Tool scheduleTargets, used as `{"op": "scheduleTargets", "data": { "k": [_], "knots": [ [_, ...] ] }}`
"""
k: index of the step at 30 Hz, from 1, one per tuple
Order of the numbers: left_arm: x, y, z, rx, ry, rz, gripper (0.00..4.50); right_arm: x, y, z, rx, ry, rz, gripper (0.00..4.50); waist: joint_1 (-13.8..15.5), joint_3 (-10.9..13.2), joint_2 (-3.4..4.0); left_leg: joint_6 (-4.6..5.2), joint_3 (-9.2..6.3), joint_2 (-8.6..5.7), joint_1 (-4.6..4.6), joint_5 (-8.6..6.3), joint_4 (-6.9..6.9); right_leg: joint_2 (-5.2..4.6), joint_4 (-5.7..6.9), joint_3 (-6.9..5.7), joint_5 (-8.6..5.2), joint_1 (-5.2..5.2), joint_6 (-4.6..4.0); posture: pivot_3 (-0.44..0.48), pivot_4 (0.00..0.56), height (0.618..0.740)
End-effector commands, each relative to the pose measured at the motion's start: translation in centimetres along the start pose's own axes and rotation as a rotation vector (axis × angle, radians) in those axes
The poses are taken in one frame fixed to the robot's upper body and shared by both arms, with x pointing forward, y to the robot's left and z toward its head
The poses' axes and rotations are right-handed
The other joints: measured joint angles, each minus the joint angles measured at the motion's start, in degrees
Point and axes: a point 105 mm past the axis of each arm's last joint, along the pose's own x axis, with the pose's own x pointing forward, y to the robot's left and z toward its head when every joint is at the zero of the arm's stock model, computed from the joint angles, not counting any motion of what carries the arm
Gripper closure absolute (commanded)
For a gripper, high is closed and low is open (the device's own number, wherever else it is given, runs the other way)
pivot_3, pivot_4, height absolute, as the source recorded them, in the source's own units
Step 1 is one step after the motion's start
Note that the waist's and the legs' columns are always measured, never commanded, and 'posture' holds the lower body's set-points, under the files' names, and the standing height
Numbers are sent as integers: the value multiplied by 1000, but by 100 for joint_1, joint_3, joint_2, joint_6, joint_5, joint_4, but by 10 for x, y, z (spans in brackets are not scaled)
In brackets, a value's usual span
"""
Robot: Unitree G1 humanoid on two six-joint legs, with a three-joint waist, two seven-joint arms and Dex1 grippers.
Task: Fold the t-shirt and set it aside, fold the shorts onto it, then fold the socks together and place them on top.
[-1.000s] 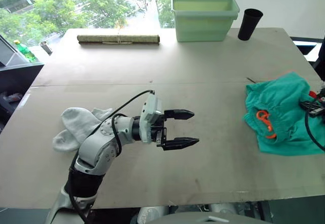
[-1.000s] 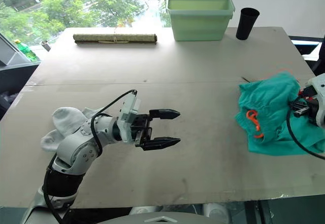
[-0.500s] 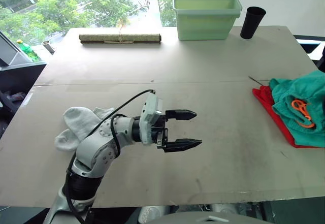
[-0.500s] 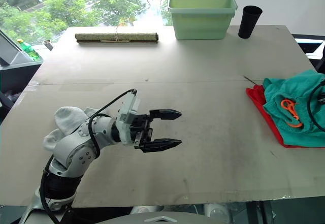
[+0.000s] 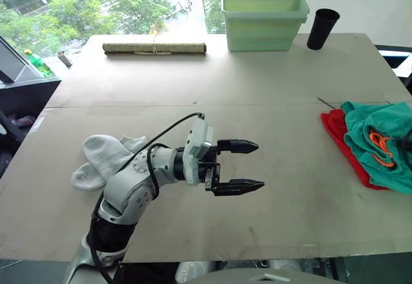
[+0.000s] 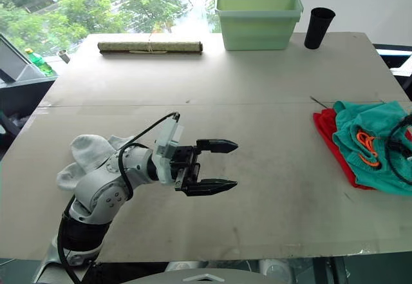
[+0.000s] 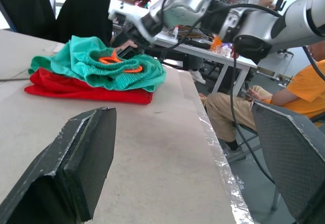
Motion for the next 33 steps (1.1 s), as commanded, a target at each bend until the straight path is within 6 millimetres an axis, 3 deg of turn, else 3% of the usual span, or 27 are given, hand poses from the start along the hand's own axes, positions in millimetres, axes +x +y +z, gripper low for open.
{"op": "scheduleTargets", "data": {
  "k": [1, 3, 5, 7, 11, 13, 15, 19, 24, 29, 33],
  "knots": [
    [-3, 12, 11, 12, -56, 57, 0, -39, 3, 52, -48, -249, -17, 76, -12, -1, 0, 1, 0, 2, 2, 0, 0, 2, 1, 2, 0, 1, 0, 0, 150, 731],
    [-7, 22, 11, -13, -73, 121, 0, -53, 17, 70, -65, -384, 3, 76, -12, 0, -1, 1, -1, 7, 9, -1, 2, 4, 3, 2, 0, 6, 1, 0, 150, 731],
    [-16, 31, 9, -40, -76, 198, 0, -74, 49, 97, 7, -652, 103, 76, -12, -1, -10, 0, -8, 13, 11, -1, 6, 4, 3, -1, 0, 10, 1, 0, 150, 731],
    [-30, 40, 12, -52, -98, 295, 0, -88, 97, 108, 51, -806, 288, 76, -16, -2, -28, 0, -15, 17, 10, -1, 4, 4, 5, -1, 1, 11, 1, 0, 150, 731],
    [-61, 49, 12, -66, -80, 455, 0, -97, 182, 127, 78, -921, 585, 76, -29, 0, -24, -2, -21, 25, 9, -2, 12, 4, 20, 10, 0, 6, 0, 0, 150, 731],
    [-87, 49, 9, -64, -32, 565, 0, -106, 231, 130, 36, -938, 781, 76, -18, 0, -25, -2, -21, 20, 8, -2, 11, -1, 25, 11, 0, 0, 0, 0, 150, 731],
    [-114, 42, 5, -54, 50, 634, 0, -114, 263, 130, -12, -943, 936, 76, -27, 1, -28, -3, -22, 20, 8, -2, 11, -3, 25, 13, -1, -8, -3, 0, 150, 731],
    [-170, 22, -3, -32, 214, 750, 0, -115, 291, 121, -119, -916, 1074, 76, -3, 2, -29, -6, -22, 18, 8, -4, 7, -9, 21, 16, -11, -14, -20, 0, 150, 731],
    [-232, 5, -13, 9, 402, 876, 0, -117, 299, 114, -149, -902, 1159, 76, 26, -4, -38, -30, -23, 7, 5, -18, 0, -33, 12, 10, -15, -15, -27, 0, 150, 731],
    [-258, 7, -35, 15, 498, 965, 0, -114, 303, 110, -171, -890, 1158, 76, 7, -5, -40, -32, -23, 7, 4, -20, -8, -38, 7, 11, -15, -17, -27, 0, 150, 731],
    [-263, 13, -53, -8, 555, 1013, 0, -112, 303, 109, -169, -889, 1131, 76, 2, -8, -45, -32, -20, 7, 0, -20, -23, -38, -2, 15, -14, -25, -28, 0, 150, 731]
  ]
}}
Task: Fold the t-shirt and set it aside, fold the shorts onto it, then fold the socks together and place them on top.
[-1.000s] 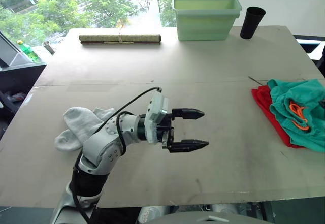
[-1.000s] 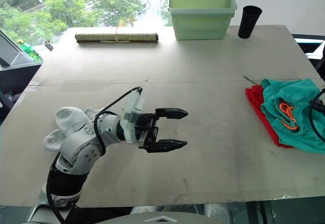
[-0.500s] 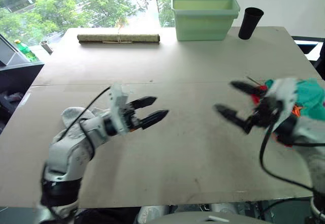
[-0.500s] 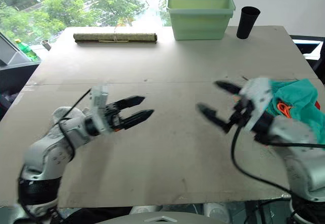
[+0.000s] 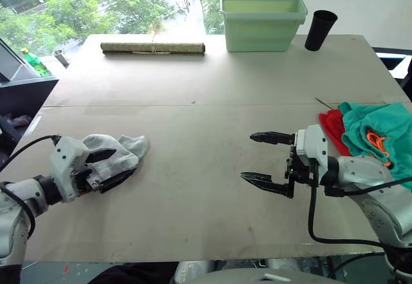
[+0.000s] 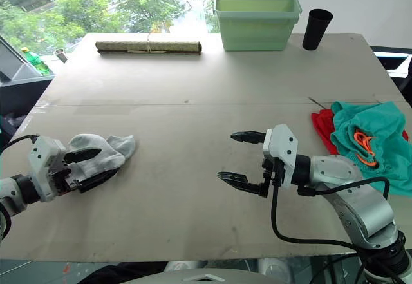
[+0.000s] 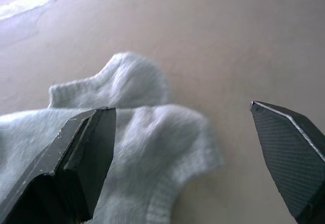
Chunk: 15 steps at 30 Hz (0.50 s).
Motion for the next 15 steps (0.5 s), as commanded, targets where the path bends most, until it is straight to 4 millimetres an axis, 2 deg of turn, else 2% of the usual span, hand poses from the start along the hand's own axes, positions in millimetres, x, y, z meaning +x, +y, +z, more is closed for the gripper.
{"op": "scheduleTargets", "data": {
  "k": [1, 5, 8, 10, 11, 12, 14, 15],
  "knots": [
    [7, 5, -5, 44, 29, 47, 0, 0, 1, 6, -41, -16, -13, 76, 3, -1, -1, 0, 0, 0, 0, 0, 0, 0, 0, 0, 0, 0, 1, 0, 150, 731],
    [31, 7, -9, -13, 35, 116, 0, -2, -2, 5, -61, -8, -51, 76, 28, -5, -8, 0, -1, -1, -2, 0, 0, -1, 1, -2, 1, -1, 1, 0, 150, 731],
    [43, 11, -27, -25, 132, 167, 0, -3, -5, 7, -69, -11, -81, 76, 16, -16, -11, 0, -2, -2, 0, 0, 1, -1, 4, -1, 9, -1, 14, 0, 150, 731],
    [52, 7, -30, -53, 146, 152, 909, -3, -7, 7, -72, -9, -94, 0, 17, -27, 6, 0, -1, -3, 3, 0, 1, -1, 9, 0, 10, 0, 16, 0, 150, 731],
    [57, 3, -29, -57, 145, 126, 1074, -3, -7, 7, -74, -5, -100, 0, 21, -33, 16, 0, -1, -4, 5, 0, 1, -1, 13, 0, 10, 0, 16, 0, 150, 731],
    [64, -1, -26, -58, 128, 98, 1701, -3, -8, 7, -78, -1, -107, 0, 24, -36, 21, 0, -1, -5, 6, 1, 2, -1, 17, -1, 10, 0, 16, 0, 150, 731],
    [75, -11, -18, -39, 87, 19, 2612, -5, -9, 7, -81, 5, -121, 0, 47, -49, 44, 0, -2, -6, 6, 1, 3, -3, 20, -2, 9, 0, 15, 0, 150, 731],
    [80, -16, -11, -11, 50, -32, 2879, -6, -10, 7, -83, 9, -131, 0, 69, -53, 51, 1, -2, -9, 6, 1, 4, -6, 21, -3, 9, 0, 15, 0, 150, 731]
  ]
}}
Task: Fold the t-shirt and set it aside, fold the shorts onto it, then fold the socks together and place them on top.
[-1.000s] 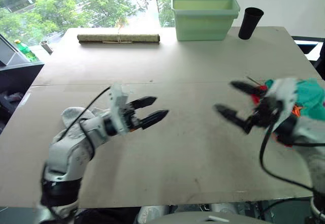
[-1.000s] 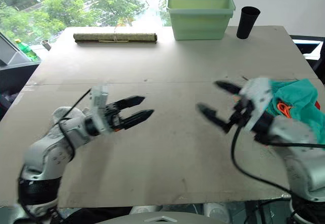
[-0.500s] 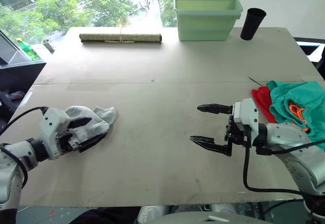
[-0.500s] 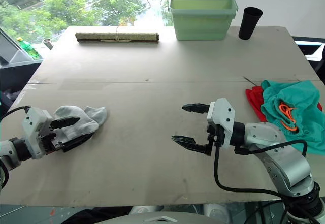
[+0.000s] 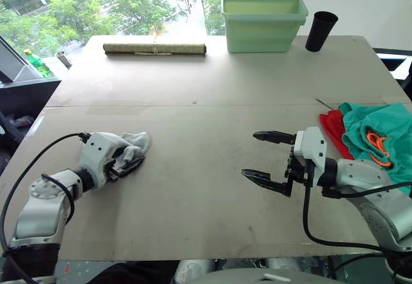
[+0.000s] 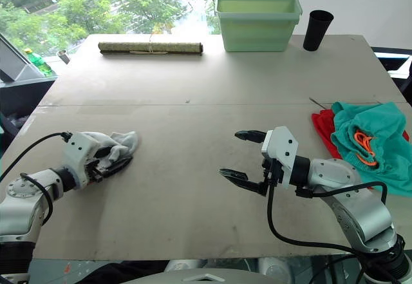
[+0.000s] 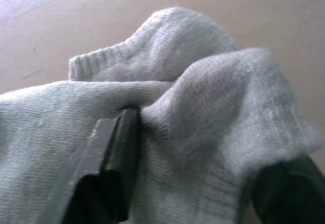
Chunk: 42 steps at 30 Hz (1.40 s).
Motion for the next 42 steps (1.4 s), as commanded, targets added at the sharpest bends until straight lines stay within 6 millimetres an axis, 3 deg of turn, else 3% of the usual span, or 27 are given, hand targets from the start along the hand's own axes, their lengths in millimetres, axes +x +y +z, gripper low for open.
{"op": "scheduleTargets", "data": {
  "k": [1, 2, 3, 5, 11, 14, 18, 21, 23, 24, 28, 32, 37, 42],
  "knots": [
    [23, -44, 2, 73, -51, -271, 3358, -7, -3, 11, -56, -12, -48, 0, 32, -5, 9, 0, 0, -2, 0, 0, 1, -2, 0, 0, -1, 0, -1, 0, 150, 731],
    [26, -57, 14, 142, -108, -366, 3463, -9, -5, 11, -58, -3, -67, 0, 84, -11, 1, 0, 0, -3, -1, 0, 2, -3, 0, -1, -1, 0, -2, 0, 150, 731],
    [29, -67, 25, 187, -159, -434, 4022, -11, -6, 11, -59, 3, -83, 0, 115, -12, -1, 0, 4, -4, -3, 0, 9, -4, -1, 3, -6, 1, -10, 0, 150, 731],
    [35, -83, 46, 256, -249, -550, 4464, -15, -7, 11, -56, 10, -111, 0, 133, -12, -2, 1, 4, -7, -9, 0, 12, -9, -2, 0, -8, 1, -14, 0, 150, 731],
    [69, -135, 90, 523, -399, -804, 4464, -26, -1, 8, -34, 48, -191, 0, 74, -13, -30, 27, 0, -8, -21, 15, 19, -3, -6, -5, 3, -2, 4, 0, 150, 731],
    [93, -160, 98, 595, -394, -837, 4464, -31, 1, 6, -31, 78, -235, 0, 35, -13, -31, 28, 4, -7, -21, 16, 18, 5, -3, -2, 5, -3, 10, 0, 150, 731],
    [108, -171, 96, 641, -366, -825, 4464, -35, 4, 5, -27, 107, -263, 0, -52, -4, -46, 30, 4, -9, -21, 16, 19, 11, 8, -22, 5, -2, 14, 0, 150, 731],
    [90, -166, 102, 492, -421, -852, 3210, -39, 8, 1, -25, 139, -278, 0, -71, -2, -50, 30, 3, -6, -15, 16, 20, 14, 27, -23, 4, -4, 15, 0, 150, 731],
    [67, -153, 114, 353, -452, -874, 2140, -37, 5, -5, -51, 170, -277, 0, -107, 2, -57, 30, 4, -2, -11, 16, 20, 16, 34, -21, 3, -5, 15, 0, 150, 731],
    [55, -146, 117, 297, -449, -890, 1852, -34, 4, -7, -72, 186, -267, 0, -114, 8, -64, 30, 2, 0, -11, 16, 21, 17, 35, -22, 3, -5, 15, 0, 150, 731],
    [22, -127, 117, 213, -412, -872, 1852, -15, 7, -19, -163, 240, -132, 0, -168, 15, -68, 28, -11, 6, -6, 17, 33, 20, 43, -33, 0, -4, 11, 0, 150, 731],
    [-9, -110, 93, 189, -322, -831, 1852, 6, 4, -28, -299, 284, -3, 0, -197, 19, -66, 27, -8, 3, -2, 16, 31, 16, 38, -31, 0, -1, 11, 0, 150, 731],
    [-20, -102, 73, 172, -263, -772, 1852, 31, 7, -36, -347, 309, 126, 0, -151, 28, -71, 26, -14, 2, -4, 16, 29, 12, 35, -31, 0, -2, 11, 0, 150, 731],
    [-21, -111, 65, 178, -266, -752, 1852, 56, -8, -46, -428, 420, 132, 0, -135, 29, -72, 24, -15, 0, -5, 17, 29, 8, 35, -16, -3, -3, 1, 0, 150, 731]
  ]
}}
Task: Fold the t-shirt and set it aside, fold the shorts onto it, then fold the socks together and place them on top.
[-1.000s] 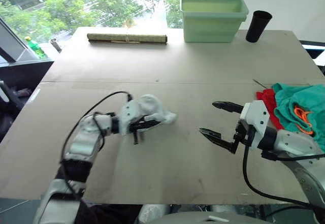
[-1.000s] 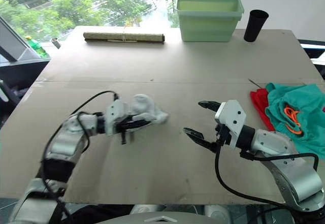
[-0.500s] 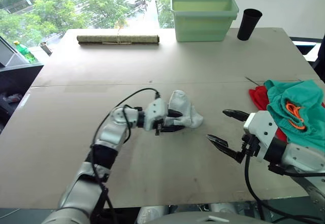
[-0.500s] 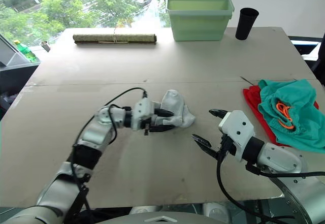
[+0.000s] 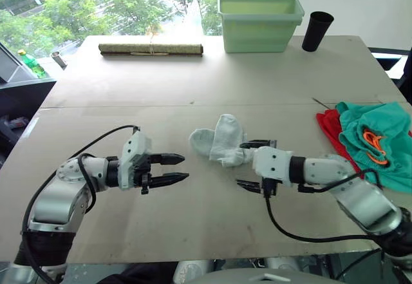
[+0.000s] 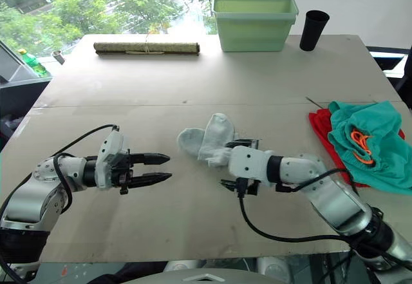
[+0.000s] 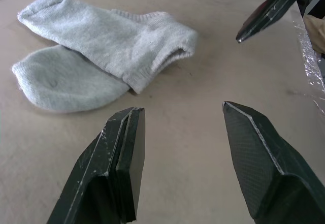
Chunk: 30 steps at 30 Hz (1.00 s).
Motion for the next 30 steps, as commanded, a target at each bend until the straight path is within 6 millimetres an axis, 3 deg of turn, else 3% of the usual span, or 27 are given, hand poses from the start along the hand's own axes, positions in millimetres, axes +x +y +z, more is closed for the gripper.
{"op": "scheduleTargets", "data": {
  "k": [1, 8, 11, 14, 18, 19, 27, 30],
  "knots": [
    [1, -4, 10, 76, -24, 18, 1852, 11, -15, -1, -72, 84, -15, 0, 22, 0, -1, -1, -2, -1, -1, 0, 0, -1, 1, -3, 1, -1, 1, 0, 150, 731],
    [1, -6, 3, 76, -12, 39, 1852, 25, -16, 5, -112, 140, -17, 0, 10, 0, -1, -8, -2, -3, -1, 1, -14, 1, 2, 1, 4, -12, 5, 0, 150, 731],
    [2, -5, 4, 82, -23, 60, 1784, 29, -16, 7, -160, 145, -27, 813, -2, 0, 0, -8, -1, -5, -1, 1, -14, 0, 2, 2, 4, -12, 5, 0, 150, 731],
    [4, -7, 1, 77, -23, 66, 1784, 31, -13, 13, -160, 124, -17, 2363, -20, -1, -1, -8, 0, -6, -1, 1, -14, 1, 8, -2, 4, -15, 6, 0, 150, 731],
    [5, -7, -2, 52, -39, 82, 1784, 27, -20, 25, -21, 47, -44, 4215, -40, -1, -1, -10, -2, -6, -1, 2, -15, 2, 11, 0, 5, -20, 7, 0, 150, 731],
    [5, -6, -2, 42, -48, 89, 1784, 26, -24, 28, 39, 24, -52, 4369, -40, -1, 0, -11, -3, -6, -1, 3, -15, 2, 13, 0, 5, -20, 7, 0, 150, 731],
    [7, 2, -2, -28, -95, 121, 1784, 13, -45, 52, 429, -200, -58, 4369, -41, -1, -1, -11, -5, -7, -1, 3, -16, 2, 17, 5, 6, -21, 6, 0, 150, 731],
    [9, 3, -2, -68, -117, 116, 1784, 3, -52, 75, 587, -345, 30, 4369, -50, 0, 1, -11, -5, -8, -1, 2, -17, 2, 19, 8, 6, -24, 6, 0, 150, 731]
  ]
}}
